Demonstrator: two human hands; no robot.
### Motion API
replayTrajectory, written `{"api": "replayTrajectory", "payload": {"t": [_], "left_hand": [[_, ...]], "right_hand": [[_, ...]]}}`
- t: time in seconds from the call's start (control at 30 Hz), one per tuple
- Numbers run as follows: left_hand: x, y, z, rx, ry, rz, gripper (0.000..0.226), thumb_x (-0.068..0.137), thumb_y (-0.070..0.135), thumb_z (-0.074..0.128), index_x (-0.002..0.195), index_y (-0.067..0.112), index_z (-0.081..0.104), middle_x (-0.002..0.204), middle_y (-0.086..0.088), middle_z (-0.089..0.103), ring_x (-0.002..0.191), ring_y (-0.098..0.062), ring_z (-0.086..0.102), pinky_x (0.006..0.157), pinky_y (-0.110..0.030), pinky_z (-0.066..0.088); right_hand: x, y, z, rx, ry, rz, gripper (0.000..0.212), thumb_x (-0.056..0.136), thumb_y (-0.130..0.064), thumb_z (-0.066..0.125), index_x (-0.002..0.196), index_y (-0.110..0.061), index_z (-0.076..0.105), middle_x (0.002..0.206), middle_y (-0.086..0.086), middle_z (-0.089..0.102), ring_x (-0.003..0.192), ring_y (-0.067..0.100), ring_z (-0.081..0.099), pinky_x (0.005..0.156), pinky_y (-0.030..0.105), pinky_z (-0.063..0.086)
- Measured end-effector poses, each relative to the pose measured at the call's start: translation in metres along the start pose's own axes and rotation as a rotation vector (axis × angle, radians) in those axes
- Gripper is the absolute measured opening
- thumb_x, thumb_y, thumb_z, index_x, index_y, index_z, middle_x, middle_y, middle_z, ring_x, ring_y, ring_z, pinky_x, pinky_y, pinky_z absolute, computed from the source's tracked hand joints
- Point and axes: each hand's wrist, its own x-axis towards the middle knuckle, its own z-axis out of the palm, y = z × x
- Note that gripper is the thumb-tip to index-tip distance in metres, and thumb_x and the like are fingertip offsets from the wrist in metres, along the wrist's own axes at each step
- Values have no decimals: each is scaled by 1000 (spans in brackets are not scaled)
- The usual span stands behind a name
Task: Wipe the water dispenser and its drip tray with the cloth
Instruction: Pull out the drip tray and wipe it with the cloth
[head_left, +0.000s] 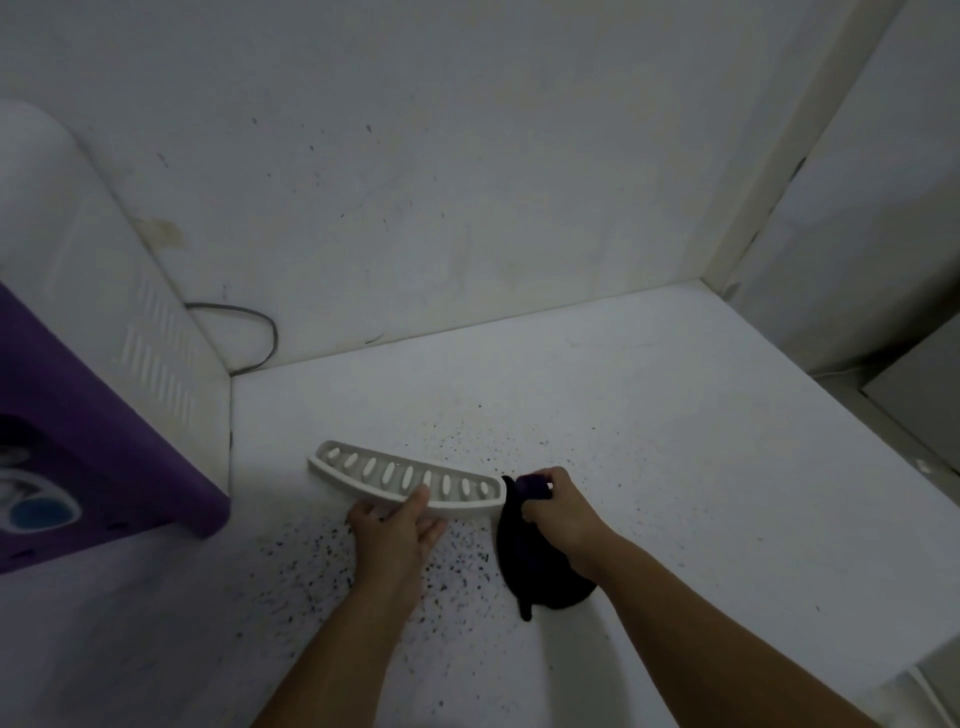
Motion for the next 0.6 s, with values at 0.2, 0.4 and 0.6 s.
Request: {"api": "replayTrajectory", "payload": {"t": [0.2,0.4,0.6], "left_hand": [[-1,-1,1,80,-73,41,56,85,1,65,133,10,38,126,-14,58,102,-28,65,75,-38,55],[-7,-17,6,142,-64,43,58,84,1,66,130,17,33,125,-15,55,105,-29,63,73,-34,55],[-7,-17,13,203,-78,102,54,85,2,66,123,20,33,121,-13,55,106,-28,62,67,-28,55]], "right_hand": [[1,2,-3,3,78,-66,12,87,-28,66,98,-24,66,101,1,67,86,14,64,66,23,53],[-5,-3,-33,-253,-22,91,49,78,-11,61,124,-14,46,96,2,57,80,13,55,70,27,49],[-11,-5,-51,-455,-3,114,24,82,-9,59,101,2,67,93,13,67,76,19,59,61,26,52]]}}
